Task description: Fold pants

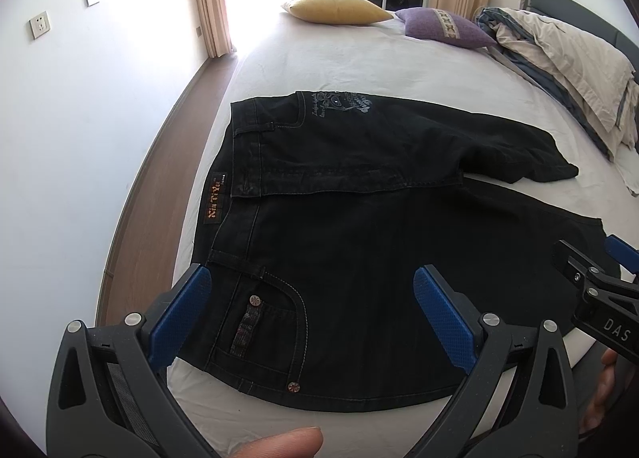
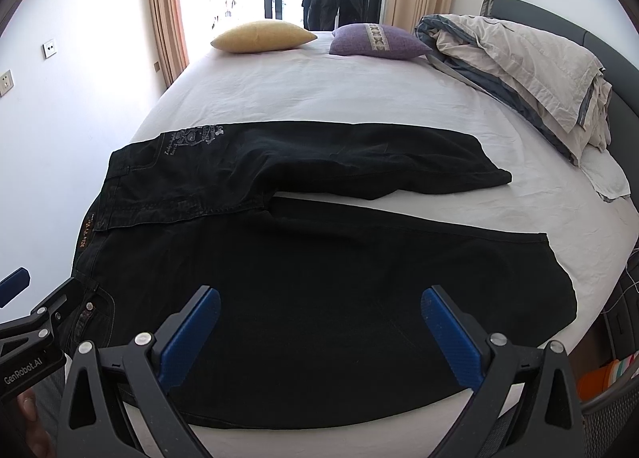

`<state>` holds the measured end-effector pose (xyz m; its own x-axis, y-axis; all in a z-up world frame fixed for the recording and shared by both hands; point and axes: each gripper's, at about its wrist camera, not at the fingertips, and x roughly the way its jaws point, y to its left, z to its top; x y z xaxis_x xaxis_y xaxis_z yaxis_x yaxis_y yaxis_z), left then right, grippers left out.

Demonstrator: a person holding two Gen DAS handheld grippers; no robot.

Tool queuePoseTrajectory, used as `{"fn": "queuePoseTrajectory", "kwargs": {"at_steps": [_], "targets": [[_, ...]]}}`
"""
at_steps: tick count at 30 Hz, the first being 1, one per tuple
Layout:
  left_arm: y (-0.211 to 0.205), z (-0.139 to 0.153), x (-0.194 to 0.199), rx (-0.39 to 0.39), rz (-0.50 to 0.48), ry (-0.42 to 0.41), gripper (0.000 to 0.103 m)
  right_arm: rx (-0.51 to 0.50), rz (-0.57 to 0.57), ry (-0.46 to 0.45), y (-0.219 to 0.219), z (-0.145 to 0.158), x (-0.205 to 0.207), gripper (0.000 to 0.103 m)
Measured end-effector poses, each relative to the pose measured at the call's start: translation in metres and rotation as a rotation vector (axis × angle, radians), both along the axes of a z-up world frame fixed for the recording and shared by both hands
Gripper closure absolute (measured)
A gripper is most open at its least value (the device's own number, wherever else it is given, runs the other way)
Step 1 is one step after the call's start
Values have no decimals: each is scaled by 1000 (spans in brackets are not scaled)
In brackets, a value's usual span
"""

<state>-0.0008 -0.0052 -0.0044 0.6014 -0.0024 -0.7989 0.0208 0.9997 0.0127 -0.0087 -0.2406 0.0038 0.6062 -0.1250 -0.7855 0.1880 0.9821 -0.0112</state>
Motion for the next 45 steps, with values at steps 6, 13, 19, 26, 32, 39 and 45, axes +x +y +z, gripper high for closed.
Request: {"fn": "queuePoseTrajectory", "kwargs": {"at_steps": [6, 13, 19, 26, 32, 39, 45], "targets": [[0, -1, 0, 2, 0, 0, 0, 0, -1, 0, 0, 0, 0, 0], [2, -4, -2, 3, 1, 0, 0, 1, 0, 1, 0, -1, 0, 0], [4, -7, -5, 2, 3, 2, 0, 0, 2, 3, 1, -2, -2, 0], [6, -9, -6, 2, 5, 8, 0, 2, 3, 6, 2, -4, -3, 0], [6, -11, -4, 3, 4, 9, 0, 3, 4, 7, 4, -6, -4, 0], [6, -11, -4, 2, 4, 11, 0, 4, 5, 10, 5, -7, -5, 0], [7, -11, -4, 2, 5, 13, 0, 3, 4, 10, 5, -7, -4, 0]]}}
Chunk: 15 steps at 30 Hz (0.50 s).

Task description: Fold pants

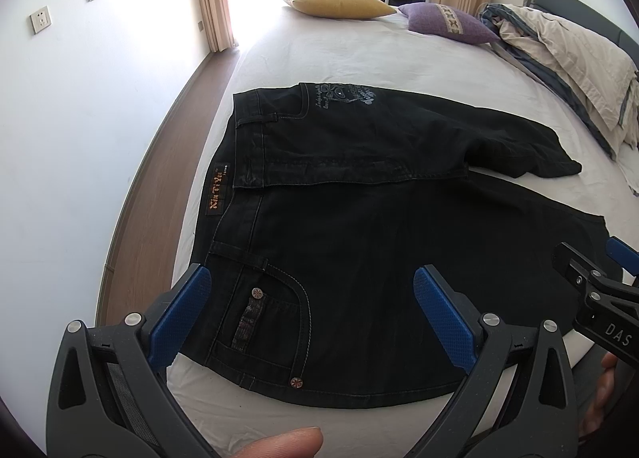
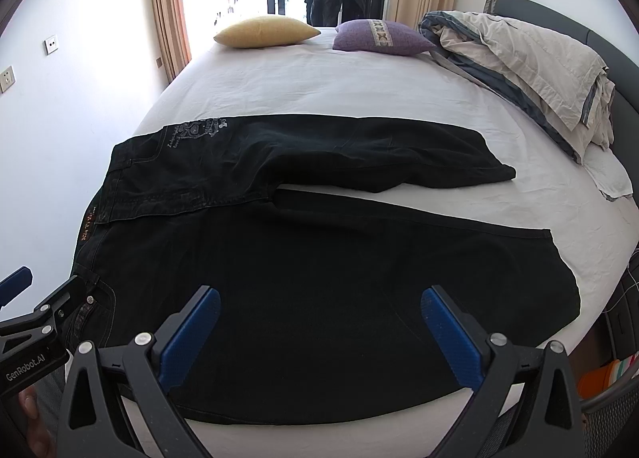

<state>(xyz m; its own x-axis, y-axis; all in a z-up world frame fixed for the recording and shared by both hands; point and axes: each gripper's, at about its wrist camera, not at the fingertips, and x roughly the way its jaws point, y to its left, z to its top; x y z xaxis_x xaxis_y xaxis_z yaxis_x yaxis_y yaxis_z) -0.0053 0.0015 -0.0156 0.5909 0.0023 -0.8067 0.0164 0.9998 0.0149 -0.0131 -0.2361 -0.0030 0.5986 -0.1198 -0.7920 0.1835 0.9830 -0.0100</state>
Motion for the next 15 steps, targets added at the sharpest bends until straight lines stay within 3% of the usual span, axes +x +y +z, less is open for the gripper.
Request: {"fn": "queuePoseTrajectory", "kwargs": {"at_steps": [15], "targets": [[-1, -3, 1, 16, 6, 20, 0, 6, 5, 6, 2, -3, 1, 0]]}}
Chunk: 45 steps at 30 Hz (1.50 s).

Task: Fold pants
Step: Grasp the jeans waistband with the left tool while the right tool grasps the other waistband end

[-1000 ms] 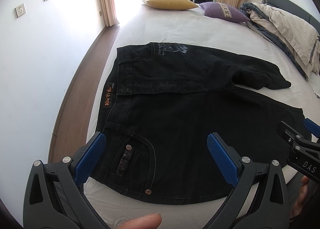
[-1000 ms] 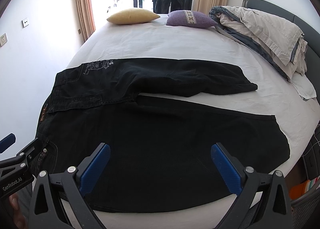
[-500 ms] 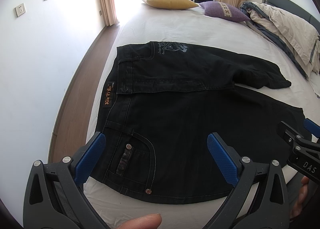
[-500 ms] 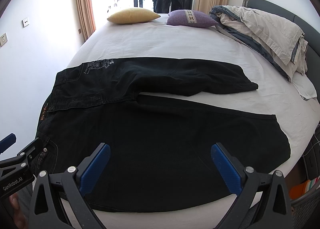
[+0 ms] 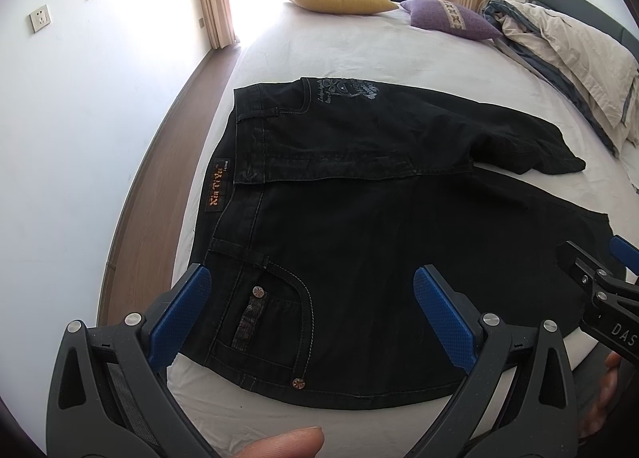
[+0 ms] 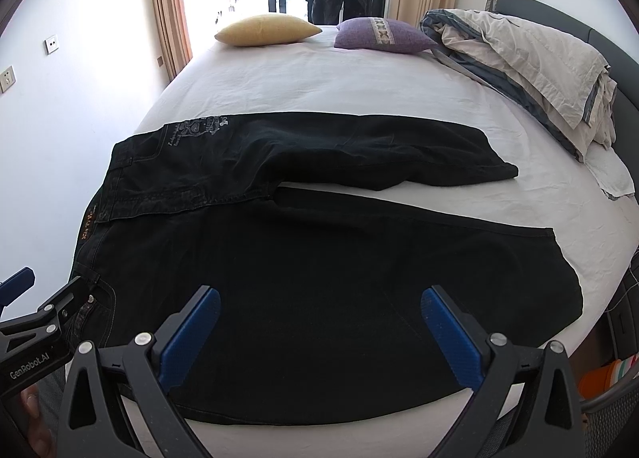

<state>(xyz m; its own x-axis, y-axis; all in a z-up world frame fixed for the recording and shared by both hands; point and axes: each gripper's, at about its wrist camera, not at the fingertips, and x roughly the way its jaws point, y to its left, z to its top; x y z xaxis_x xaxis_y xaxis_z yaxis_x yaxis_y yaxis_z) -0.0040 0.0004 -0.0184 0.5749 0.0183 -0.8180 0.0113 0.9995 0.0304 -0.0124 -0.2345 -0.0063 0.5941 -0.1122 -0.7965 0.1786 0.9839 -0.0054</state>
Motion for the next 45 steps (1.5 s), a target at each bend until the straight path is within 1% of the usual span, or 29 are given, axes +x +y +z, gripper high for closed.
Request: {"fn": "queuePoseTrajectory", "kwargs": {"at_steps": [3, 5, 7, 9, 11, 13, 14, 15, 17, 18, 20, 22, 24, 26, 28, 30, 31, 32, 33, 35, 37, 38, 40, 41, 42, 43, 45], "targets": [[-1, -2, 5, 11, -8, 0, 0, 9, 8, -4, -4, 1, 2, 0], [-1, -2, 12, 21, -29, -17, 0, 22, 25, -13, -8, 1, 6, 0], [0, -1, 21, 25, -63, -34, 0, 53, 64, -25, -13, 3, 13, 0], [4, -1, 40, 12, -92, -26, 0, 94, 99, -31, -21, 4, 23, 0], [5, -2, 64, -1, -159, -22, 0, 128, 127, -30, -29, 4, 37, 0], [6, -7, 96, -38, -245, 17, 0, 153, 166, -32, -38, 5, 54, 0], [7, -10, 112, -37, -264, 28, 0, 157, 184, -34, -42, 5, 63, 0], [8, -11, 127, -20, -278, 24, 0, 156, 198, -36, -46, 4, 72, 0], [8, -15, 160, 51, -295, 26, 0, 154, 229, -41, -52, 4, 90, 0], [9, -17, 177, 68, -314, 29, 0, 154, 245, -43, -55, 3, 100, 0], [12, -18, 213, 65, -349, 27, 0, 160, 285, -47, -58, 0, 117, 0], [16, -19, 249, 90, -364, 34, 0, 167, 335, -48, -60, -4, 134, 1], [18, -23, 286, 75, -420, 66, 0, 176, 397, -51, -61, -7, 151, 5], [24, -29, 317, 58, -455, 104, 0, 178, 454, -49, -62, -10, 168, 8], [26, -36, 343, 63, -486, 136, 0, 174, 509, -47, -64, -13, 187, 13], [27, -45, 363, 63, -516, 178, 2, 163, 538, -31, -65, -17, 205, 21], [28, -50, 373, 60, -530, 202, 5, 164, 547, -19, -66, -19, 213, 23], [28, -56, 382, 69, -536, 224, 10, 170, 559, -9, -68, -21, 222, 24], [28, -64, 389, 75, -545, 257, 12, 176, 570, -5, -69, -23, 229, 24], [29, -80, 400, 85, -572, 320, 12, 175, 587, -2, -71, -27, 242, 24], [28, -90, 407, 83, -581, 346, 13, 180, 599, 9, -71, -31, 252, 24], [28, -93, 410, 75, -583, 352, 15, 186, 607, 12, -70, -33, 256, 26], [28, -94, 418, 44, -588, 357, 31, 192, 623, 20, -68, -36, 263, 28], [28, -93, 422, 27, -591, 357, 47, 190, 631, 24, -66, -37, 266, 30], [27, -93, 423, 8, -598, 365, 62, 187, 637, 30, -64, -38, 269, 30], [26, -91, 425, 7, -605, 368, 66, 182, 642, 35, -62, -39, 272, 30], [22, -89, 425, 29, -613, 360, 78, 168, 652, 41, -58, -40, 277, 31]]}}
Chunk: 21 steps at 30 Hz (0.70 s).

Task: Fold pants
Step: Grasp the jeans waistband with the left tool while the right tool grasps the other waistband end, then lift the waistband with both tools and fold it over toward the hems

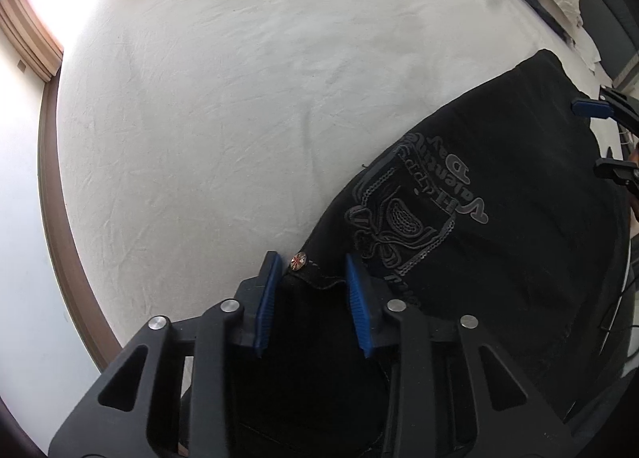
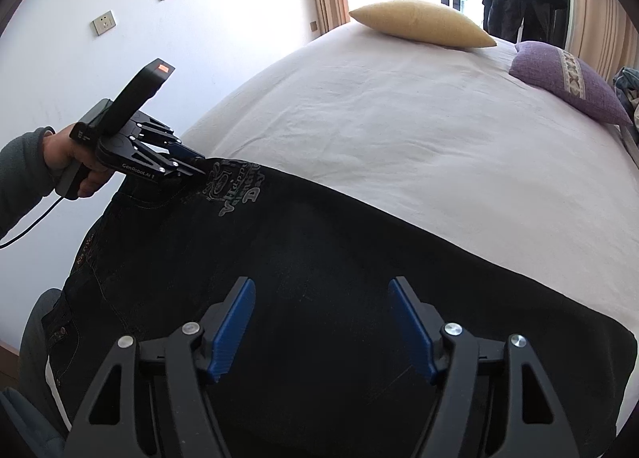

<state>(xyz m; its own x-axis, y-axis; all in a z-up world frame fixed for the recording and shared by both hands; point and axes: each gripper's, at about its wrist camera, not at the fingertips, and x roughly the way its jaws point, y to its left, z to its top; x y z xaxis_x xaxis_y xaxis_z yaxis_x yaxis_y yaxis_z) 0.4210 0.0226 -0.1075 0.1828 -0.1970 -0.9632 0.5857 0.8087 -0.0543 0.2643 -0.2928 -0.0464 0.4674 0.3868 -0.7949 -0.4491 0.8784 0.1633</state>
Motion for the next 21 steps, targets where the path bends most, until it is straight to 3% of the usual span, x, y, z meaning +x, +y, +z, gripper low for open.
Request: {"fn": "queuePoseTrajectory", "kwargs": {"at_steps": [3, 8, 14, 19, 21], "targets": [[-4, 7, -5, 6, -8, -48, 88, -13, 19, -2, 5, 3, 9, 32], [-9, 28, -41, 42, -28, -227, 97, -66, 83, -16, 18, 6, 26, 38], [-6, 52, -95, 45, -81, -403, 97, -175, 160, -27, 35, 1, 45, 43], [-4, 65, -128, 17, -86, -451, 97, -224, 227, -26, 50, -4, 54, 46], [-1, 66, -142, 8, -81, -449, 97, -250, 262, -13, 57, -8, 55, 58]]}}
